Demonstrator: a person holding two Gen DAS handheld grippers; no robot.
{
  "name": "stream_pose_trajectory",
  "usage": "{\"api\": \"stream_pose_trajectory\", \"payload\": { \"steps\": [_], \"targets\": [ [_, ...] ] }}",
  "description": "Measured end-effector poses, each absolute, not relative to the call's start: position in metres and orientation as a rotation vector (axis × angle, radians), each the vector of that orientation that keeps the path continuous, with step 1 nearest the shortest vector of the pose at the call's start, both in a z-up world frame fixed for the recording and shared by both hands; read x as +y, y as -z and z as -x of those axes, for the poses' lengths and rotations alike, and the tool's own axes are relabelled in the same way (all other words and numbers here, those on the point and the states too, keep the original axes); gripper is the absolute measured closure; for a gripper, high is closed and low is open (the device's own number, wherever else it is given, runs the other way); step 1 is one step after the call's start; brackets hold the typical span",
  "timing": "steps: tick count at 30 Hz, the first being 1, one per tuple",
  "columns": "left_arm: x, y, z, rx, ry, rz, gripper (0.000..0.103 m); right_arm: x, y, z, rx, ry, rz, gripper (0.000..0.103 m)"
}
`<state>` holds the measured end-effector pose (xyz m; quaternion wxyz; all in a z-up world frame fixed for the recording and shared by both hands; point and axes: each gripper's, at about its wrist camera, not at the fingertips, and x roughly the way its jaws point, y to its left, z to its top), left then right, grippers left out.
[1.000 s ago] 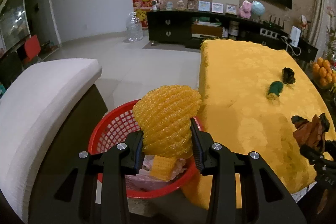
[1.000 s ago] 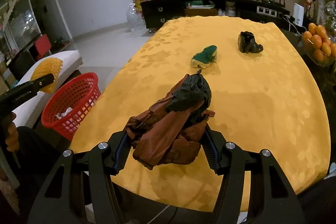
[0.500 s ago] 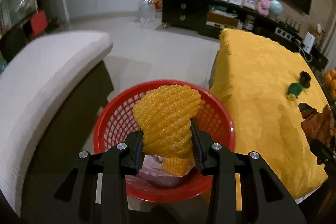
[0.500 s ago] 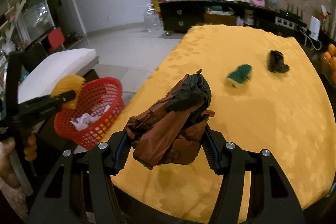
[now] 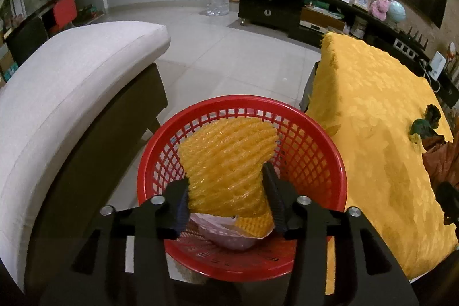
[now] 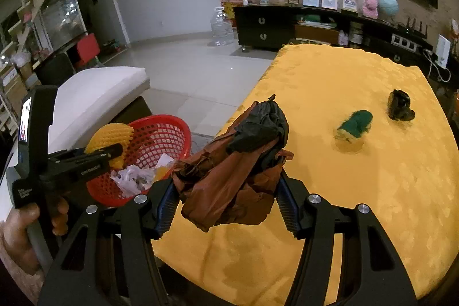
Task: Collect trash
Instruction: 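Open the left tool to drop the foam net into the wastebasket, then carry the brown cloth over the wastebasket with the right tool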
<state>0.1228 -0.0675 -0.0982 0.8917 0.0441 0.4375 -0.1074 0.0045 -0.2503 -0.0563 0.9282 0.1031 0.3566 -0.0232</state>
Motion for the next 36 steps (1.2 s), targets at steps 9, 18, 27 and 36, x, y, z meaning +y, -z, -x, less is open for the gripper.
{"api": "stream_pose_trajectory", "payload": {
  "steps": [9,18,27,36],
  "targets": [
    [-0.06,0.097,-0.122,0.906,0.214,-0.058,0.033,-0.245,0.057,-0.01,0.741,0.035,-0.202,0.045],
    [-0.04,0.083,-0.119,0.838,0.168,0.034,0.025,-0.24,0.059,-0.018,0.753,0.013,-0.2,0.045],
    [-0.021,0.062,-0.11,0.72,0.022,0.042,0.025,-0.211,0.058,-0.04,0.751,-0.053,-0.159,0.045],
    [0.005,0.054,-0.11,0.685,-0.072,0.104,0.025,-0.169,0.063,-0.076,0.787,-0.162,-0.095,0.045]
  ]
}}
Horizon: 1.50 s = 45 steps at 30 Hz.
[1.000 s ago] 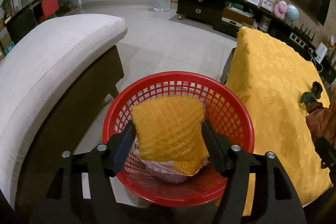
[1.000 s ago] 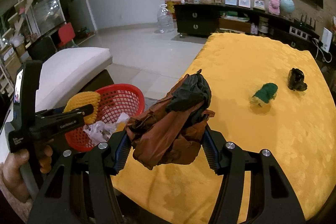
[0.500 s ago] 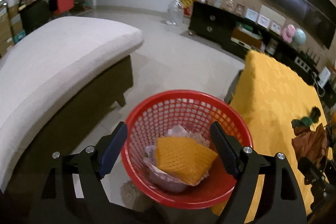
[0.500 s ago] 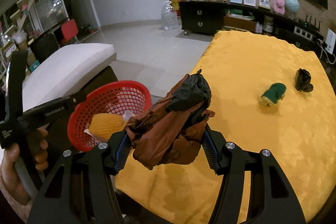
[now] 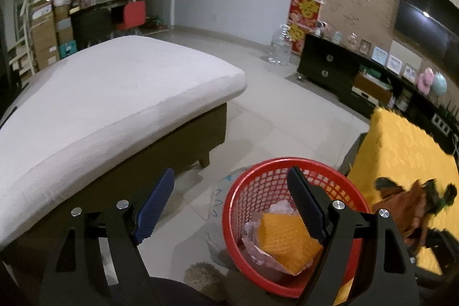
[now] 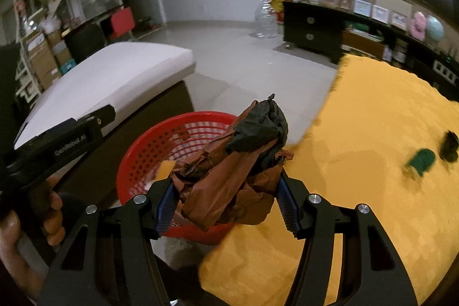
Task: Collect trash
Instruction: 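Carry the brown cloth over the wastebasket with the right tool, then open the right tool to drop the brown cloth into the wastebasket, then grasp the green scrubber with the left tool while the right tool returns to the table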
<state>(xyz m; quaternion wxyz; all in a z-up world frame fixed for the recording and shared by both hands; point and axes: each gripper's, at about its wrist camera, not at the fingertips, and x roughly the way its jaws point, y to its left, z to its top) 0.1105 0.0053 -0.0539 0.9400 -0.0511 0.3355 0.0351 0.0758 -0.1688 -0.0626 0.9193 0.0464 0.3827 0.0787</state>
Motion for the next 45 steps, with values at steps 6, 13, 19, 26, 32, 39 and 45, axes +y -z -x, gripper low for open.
{"api": "stream_pose_trajectory", "payload": {
  "steps": [6,13,19,26,32,39,45],
  "targets": [
    [0.014,0.053,-0.111,0.683,-0.08,0.135,0.025,-0.149,0.078,-0.094,0.83,-0.201,-0.084,0.044],
    [0.016,0.055,-0.111,0.684,-0.071,0.142,0.025,-0.14,0.089,-0.095,0.84,-0.225,-0.079,0.031],
    [0.013,0.054,-0.11,0.68,-0.068,0.126,0.025,-0.151,0.092,-0.083,0.838,-0.212,-0.108,0.028],
    [0.005,0.052,-0.107,0.668,-0.054,0.098,0.025,-0.18,0.088,-0.059,0.815,-0.162,-0.148,0.028],
    [-0.007,0.052,-0.103,0.654,-0.036,0.064,0.022,-0.203,0.078,-0.033,0.782,-0.105,-0.139,0.026],
    [-0.019,0.052,-0.099,0.649,-0.006,0.036,0.021,-0.227,0.072,0.0,0.751,-0.03,-0.107,0.025],
    [-0.028,0.054,-0.096,0.65,0.014,0.014,0.02,-0.258,0.078,0.023,0.744,0.061,-0.133,0.024]
  ]
}}
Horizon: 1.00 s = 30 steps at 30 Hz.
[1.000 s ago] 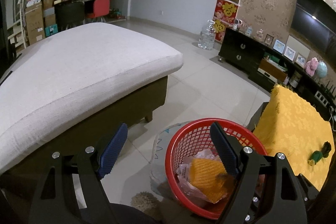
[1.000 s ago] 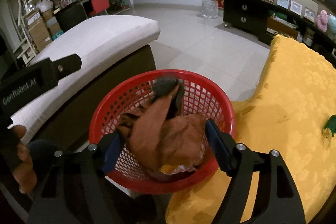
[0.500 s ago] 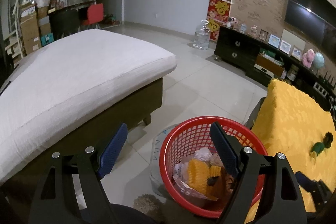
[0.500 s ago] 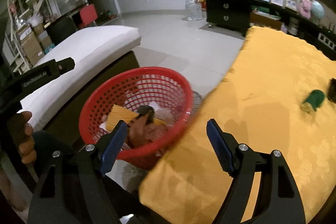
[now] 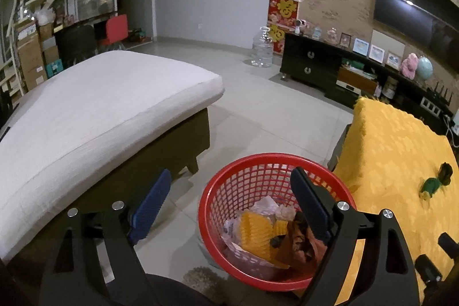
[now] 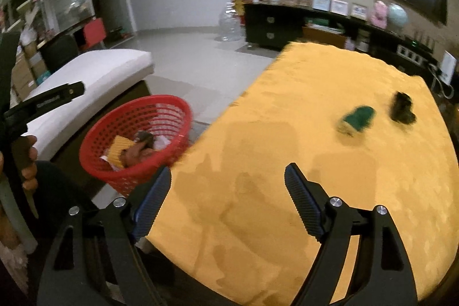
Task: Collect trash
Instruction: 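Grasp the green scrubber with the left tool while the right tool returns to the table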
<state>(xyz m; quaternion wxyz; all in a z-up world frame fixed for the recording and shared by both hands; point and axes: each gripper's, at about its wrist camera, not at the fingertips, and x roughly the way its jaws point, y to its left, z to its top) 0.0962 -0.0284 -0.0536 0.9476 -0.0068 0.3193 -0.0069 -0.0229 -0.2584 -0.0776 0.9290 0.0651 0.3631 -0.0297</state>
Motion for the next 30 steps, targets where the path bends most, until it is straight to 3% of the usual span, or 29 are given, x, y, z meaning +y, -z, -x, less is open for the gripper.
{"api": "stream_pose_trajectory", "payload": {
  "steps": [16,30],
  "targets": [
    [-0.08,0.067,-0.089,0.711,0.155,-0.078,0.018,-0.374,0.08,0.095,0.726,0.35,-0.172,0.022],
    [-0.206,0.078,-0.077,0.788,0.466,-0.228,0.018,-0.429,0.09,0.123,0.694,0.452,-0.3,0.021]
  ]
}}
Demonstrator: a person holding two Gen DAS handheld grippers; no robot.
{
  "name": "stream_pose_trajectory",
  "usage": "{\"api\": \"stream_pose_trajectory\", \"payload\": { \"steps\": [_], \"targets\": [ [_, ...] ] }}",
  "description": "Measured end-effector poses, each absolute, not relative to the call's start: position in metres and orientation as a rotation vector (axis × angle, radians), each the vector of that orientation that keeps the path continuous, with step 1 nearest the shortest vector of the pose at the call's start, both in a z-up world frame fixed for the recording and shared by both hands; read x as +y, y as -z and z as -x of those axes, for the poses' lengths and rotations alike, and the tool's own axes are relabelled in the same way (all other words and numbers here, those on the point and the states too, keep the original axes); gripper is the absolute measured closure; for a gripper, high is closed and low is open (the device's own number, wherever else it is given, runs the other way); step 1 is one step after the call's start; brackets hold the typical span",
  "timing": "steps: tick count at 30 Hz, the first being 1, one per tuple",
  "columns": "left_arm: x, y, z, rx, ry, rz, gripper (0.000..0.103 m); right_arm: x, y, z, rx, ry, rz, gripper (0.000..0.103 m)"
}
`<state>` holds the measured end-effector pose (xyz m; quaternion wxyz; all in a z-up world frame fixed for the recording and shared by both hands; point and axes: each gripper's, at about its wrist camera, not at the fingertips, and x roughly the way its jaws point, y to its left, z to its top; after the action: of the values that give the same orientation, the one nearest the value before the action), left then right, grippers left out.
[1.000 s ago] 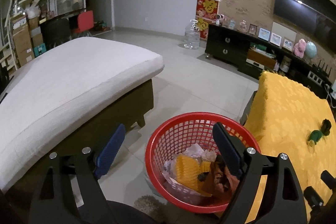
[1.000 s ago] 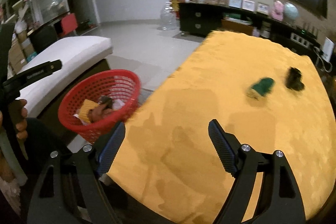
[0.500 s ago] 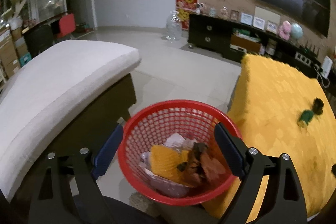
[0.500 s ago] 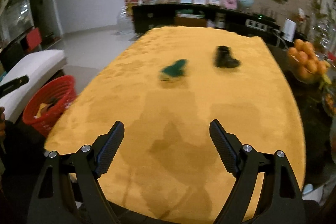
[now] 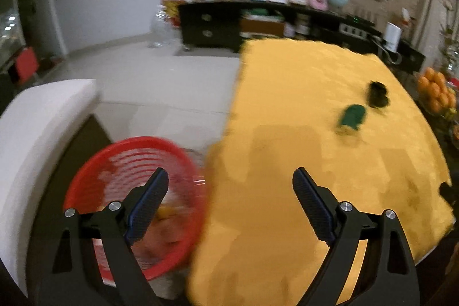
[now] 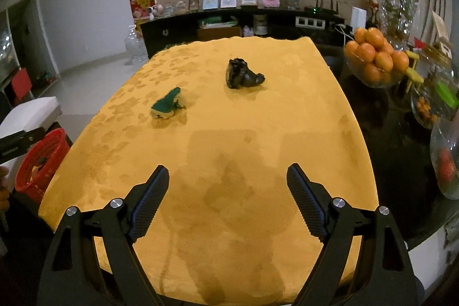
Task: Collect trash
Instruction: 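Grasp the green scrubber with the left tool while the right tool returns to the table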
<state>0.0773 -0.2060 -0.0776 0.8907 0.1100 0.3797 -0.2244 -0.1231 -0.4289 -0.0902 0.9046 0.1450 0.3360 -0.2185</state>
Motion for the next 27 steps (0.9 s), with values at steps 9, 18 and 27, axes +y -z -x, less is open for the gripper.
{"api": "stream_pose_trajectory", "payload": {
  "steps": [9,18,27],
  "targets": [
    [-0.321,0.1,-0.093,0.824,0.631,-0.372,0.018,-0.446,0.099,0.122,0.705,0.439,-0.381,0.021],
    [-0.402,0.129,-0.115,0.91,0.718,-0.4,0.018,-0.456,0.107,0.121,0.719,0.434,-0.428,0.021],
    [-0.423,0.152,-0.127,0.976,0.753,-0.405,0.068,-0.459,0.113,0.116,0.735,0.434,-0.426,0.021]
  ]
}}
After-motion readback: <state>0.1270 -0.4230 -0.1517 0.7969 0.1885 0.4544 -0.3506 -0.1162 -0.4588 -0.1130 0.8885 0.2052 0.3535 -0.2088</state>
